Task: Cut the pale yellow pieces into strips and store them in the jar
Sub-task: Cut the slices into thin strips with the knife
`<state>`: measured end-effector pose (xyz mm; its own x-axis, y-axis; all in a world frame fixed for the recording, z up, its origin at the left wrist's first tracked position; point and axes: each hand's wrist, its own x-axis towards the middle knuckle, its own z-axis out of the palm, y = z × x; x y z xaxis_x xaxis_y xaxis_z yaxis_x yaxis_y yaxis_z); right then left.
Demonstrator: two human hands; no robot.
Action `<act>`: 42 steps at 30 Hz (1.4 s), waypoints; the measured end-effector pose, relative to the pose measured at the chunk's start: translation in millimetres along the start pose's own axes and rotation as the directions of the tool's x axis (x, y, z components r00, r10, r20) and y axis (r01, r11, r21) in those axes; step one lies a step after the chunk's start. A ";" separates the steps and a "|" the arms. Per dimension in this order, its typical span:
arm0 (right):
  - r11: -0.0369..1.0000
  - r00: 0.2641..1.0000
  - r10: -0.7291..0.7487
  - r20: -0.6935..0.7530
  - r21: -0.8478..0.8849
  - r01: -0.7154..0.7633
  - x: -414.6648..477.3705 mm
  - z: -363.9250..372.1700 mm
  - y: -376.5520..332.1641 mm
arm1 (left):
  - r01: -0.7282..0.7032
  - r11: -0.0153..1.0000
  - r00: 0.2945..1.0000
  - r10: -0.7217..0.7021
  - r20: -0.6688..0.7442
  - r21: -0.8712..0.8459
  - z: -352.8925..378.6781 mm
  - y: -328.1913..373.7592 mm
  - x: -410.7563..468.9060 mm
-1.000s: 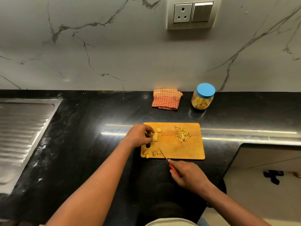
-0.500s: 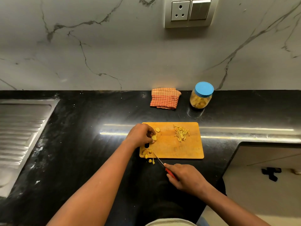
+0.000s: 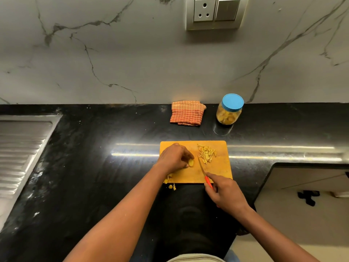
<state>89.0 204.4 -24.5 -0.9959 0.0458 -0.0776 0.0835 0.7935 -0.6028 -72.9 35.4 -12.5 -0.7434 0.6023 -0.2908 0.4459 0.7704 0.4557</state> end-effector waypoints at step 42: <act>0.881 0.981 -0.045 0.189 -0.456 0.128 1.9 26.6 -27.1 | -0.022 0.986 0.977 0.057 -0.207 0.168 32.7 -5.0 -14.9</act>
<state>85.7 166.9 -29.4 -0.9744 -0.1053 -0.1987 -0.0695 0.9814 -0.1792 -47.8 29.4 -38.0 -0.8036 0.5892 -0.0839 0.5396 0.7809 0.3146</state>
